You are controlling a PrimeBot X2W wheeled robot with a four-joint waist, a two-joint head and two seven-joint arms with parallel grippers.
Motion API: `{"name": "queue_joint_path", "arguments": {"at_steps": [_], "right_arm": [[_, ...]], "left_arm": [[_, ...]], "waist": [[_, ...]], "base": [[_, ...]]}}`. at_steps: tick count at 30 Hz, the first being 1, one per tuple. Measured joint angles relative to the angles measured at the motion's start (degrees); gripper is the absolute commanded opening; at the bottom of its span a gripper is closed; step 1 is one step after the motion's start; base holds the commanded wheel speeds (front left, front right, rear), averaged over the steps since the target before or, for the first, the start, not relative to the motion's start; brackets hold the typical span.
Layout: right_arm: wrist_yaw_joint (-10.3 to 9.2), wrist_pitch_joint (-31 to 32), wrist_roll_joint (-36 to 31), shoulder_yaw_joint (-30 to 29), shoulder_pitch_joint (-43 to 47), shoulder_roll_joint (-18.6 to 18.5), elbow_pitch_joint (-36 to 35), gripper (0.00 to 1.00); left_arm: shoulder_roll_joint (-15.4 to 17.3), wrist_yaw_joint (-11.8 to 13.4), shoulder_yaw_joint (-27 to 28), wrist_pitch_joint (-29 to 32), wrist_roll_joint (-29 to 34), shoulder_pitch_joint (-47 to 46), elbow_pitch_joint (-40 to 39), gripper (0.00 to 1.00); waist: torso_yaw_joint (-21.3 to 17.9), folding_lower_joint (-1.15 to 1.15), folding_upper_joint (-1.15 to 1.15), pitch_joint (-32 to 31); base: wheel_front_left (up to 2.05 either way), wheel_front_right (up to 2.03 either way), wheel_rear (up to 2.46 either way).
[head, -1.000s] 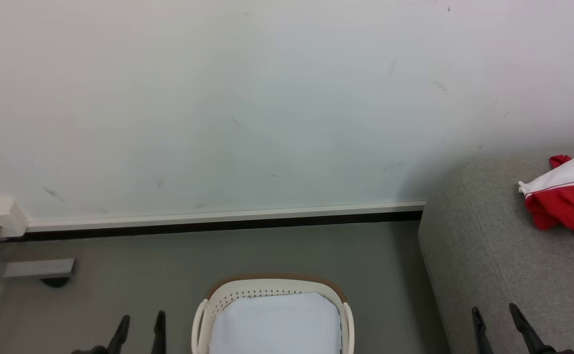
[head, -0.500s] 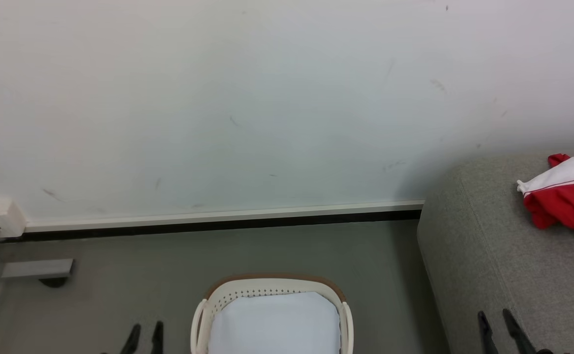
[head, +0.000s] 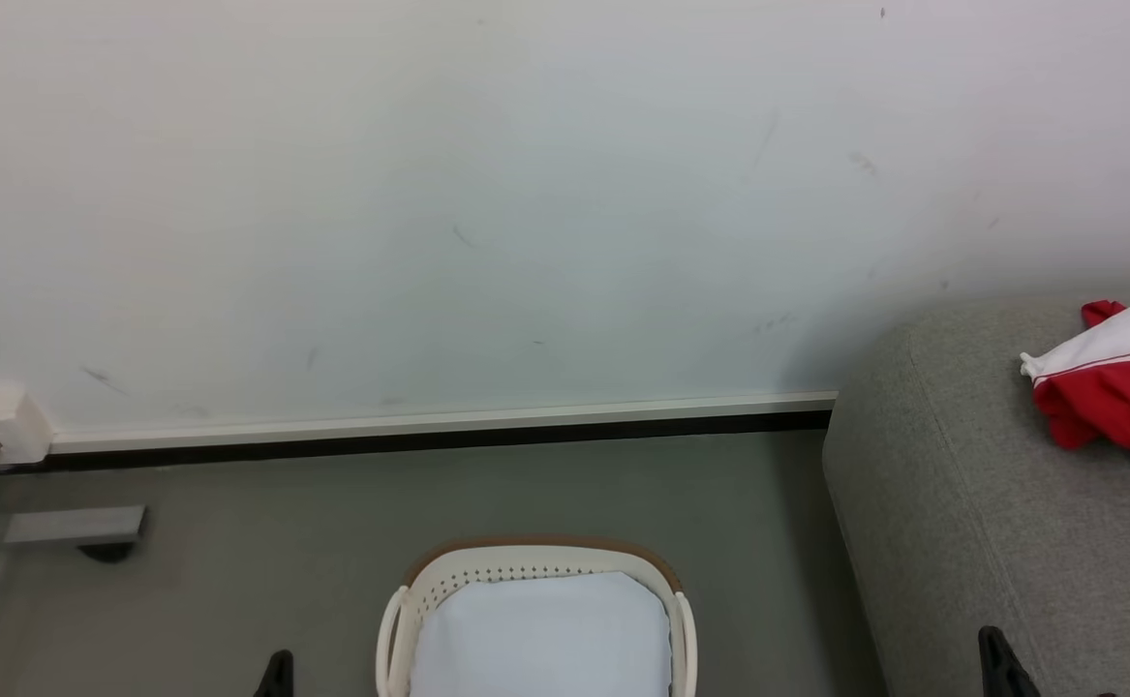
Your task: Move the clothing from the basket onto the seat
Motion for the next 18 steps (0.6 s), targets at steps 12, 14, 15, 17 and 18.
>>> {"name": "queue_joint_path", "arguments": {"at_steps": [12,14,15,17,18], "right_arm": [[0.0,3.0,12.16,-0.93,-1.2,-0.03,-0.71,0.0],[0.0,3.41,14.11,-1.05,-1.74,-0.04,-0.84,0.0],[0.0,3.69,14.91,-1.1,-1.93,-0.05,-0.94,0.0],[0.0,3.98,16.9,-1.22,-1.96,-0.05,-1.08,0.0],[0.0,4.36,17.74,-1.27,-1.98,-0.08,-1.12,0.0]], "left_arm": [[0.02,0.0,0.36,2.93,-11.52,-1.07,-1.58,0.0],[0.03,0.0,0.42,3.38,-13.07,-1.16,-1.74,0.0],[0.03,0.0,0.46,3.67,-14.12,-1.23,-1.86,0.0],[0.04,0.0,0.56,3.98,-15.63,-1.43,-2.12,0.0],[0.04,0.0,0.62,4.3,-16.41,-1.52,-2.31,0.0]], "waist": [[0.15,0.0,0.0,0.29],[0.17,0.0,0.0,0.34],[0.18,0.0,0.0,0.36],[0.2,0.0,0.0,0.41],[0.21,0.0,0.0,0.43]], "base": [[0.0,0.0,0.0],[0.0,0.0,0.0],[0.0,0.0,0.0],[0.0,0.0,0.0],[0.0,0.0,0.0]]}}
